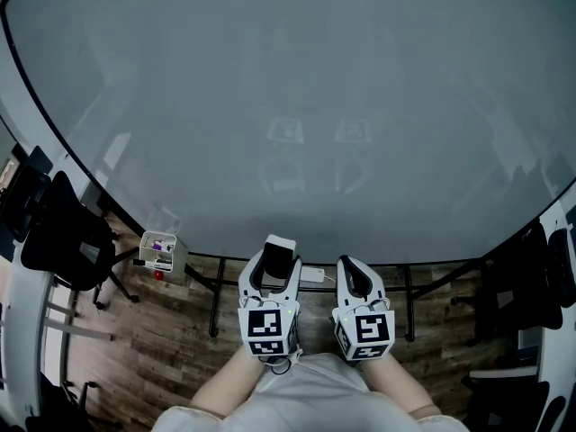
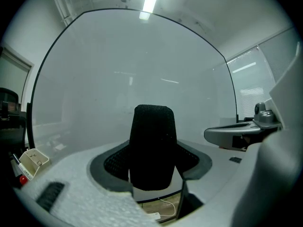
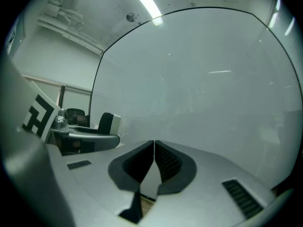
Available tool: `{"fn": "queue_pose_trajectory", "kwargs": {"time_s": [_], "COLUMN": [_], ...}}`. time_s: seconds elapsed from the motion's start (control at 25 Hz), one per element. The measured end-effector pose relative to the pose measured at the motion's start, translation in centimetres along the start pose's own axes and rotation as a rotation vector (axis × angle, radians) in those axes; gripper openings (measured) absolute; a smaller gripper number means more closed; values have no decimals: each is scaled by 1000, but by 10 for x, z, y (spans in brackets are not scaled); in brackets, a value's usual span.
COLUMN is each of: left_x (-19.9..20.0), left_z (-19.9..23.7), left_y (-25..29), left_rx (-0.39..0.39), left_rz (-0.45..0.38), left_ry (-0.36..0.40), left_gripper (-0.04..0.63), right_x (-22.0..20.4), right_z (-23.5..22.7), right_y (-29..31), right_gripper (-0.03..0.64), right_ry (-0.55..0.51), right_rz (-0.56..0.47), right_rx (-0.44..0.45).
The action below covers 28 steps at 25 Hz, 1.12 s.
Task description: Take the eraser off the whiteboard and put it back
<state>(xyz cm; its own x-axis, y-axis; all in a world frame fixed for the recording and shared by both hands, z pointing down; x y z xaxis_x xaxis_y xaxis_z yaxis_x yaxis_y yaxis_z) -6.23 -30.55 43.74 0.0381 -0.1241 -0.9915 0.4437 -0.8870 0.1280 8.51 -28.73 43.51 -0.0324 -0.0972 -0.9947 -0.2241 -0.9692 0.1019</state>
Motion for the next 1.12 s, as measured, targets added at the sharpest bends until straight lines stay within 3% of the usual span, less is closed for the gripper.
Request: {"fn": "queue_pose_trajectory", "kwargs": {"time_s": [0.6, 1.12], "left_x": [80, 86], "left_z": [17, 26], "left_y": [18, 39], "left_rx": [44, 86], "left_rz": [-123, -140], "left_ry": [82, 93], "left_gripper": [267, 267], "right_x": [2, -3], "right_z": [-3, -6], "right_y": [12, 19], "right_gripper": [28, 28], "right_ry": [-8, -18], "right_rz": [0, 17], "right_rx": [-2, -2]}}
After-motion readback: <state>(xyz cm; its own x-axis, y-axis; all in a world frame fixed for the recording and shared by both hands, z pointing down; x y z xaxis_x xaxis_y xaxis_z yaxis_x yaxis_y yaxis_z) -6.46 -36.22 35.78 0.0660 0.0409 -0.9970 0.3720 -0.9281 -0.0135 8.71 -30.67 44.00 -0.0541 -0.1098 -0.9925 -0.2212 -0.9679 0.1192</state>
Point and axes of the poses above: the fingertips, and each gripper's own axes: y forward along the fingers, z to its left, x out of its top, the point moved 3 cm from there along -y, backward along the fingers, and after that the axes turned 8 degrees about -x, right-handed, at the moved point
